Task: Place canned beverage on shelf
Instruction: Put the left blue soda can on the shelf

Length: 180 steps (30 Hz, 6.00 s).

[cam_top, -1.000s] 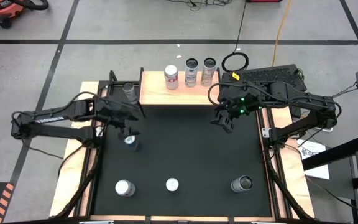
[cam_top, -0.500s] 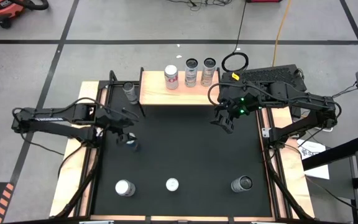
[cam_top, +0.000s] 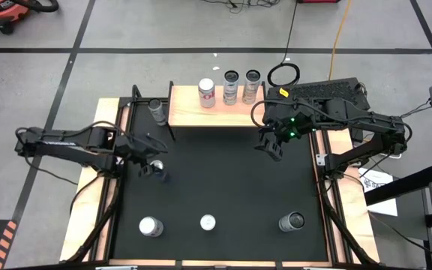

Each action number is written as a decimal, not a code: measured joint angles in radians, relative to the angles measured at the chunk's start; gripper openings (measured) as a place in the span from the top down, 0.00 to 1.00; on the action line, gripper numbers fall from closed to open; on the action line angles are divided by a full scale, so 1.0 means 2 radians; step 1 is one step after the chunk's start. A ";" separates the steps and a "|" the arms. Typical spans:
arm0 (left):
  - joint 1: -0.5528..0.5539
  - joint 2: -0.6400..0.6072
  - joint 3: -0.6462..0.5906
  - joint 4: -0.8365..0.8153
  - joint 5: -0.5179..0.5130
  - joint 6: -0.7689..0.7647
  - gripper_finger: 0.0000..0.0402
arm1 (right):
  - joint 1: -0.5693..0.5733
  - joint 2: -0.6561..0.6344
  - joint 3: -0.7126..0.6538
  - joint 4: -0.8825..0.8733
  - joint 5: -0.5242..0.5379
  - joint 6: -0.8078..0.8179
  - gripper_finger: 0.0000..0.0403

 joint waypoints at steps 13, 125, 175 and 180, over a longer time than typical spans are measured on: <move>-0.029 0.042 -0.005 -0.007 -0.026 -0.025 0.06 | 0.000 0.000 0.000 0.000 0.000 -0.001 0.22; 0.269 0.365 0.500 -0.232 -0.029 0.487 0.43 | 0.000 0.029 0.000 -0.010 0.039 -0.017 0.22; 0.394 0.466 0.574 -0.214 0.069 0.565 0.43 | 0.000 0.046 0.000 -0.003 0.039 -0.035 0.22; 0.395 0.466 0.574 -0.213 0.069 0.564 0.40 | 0.000 0.046 0.000 -0.003 0.039 -0.035 0.22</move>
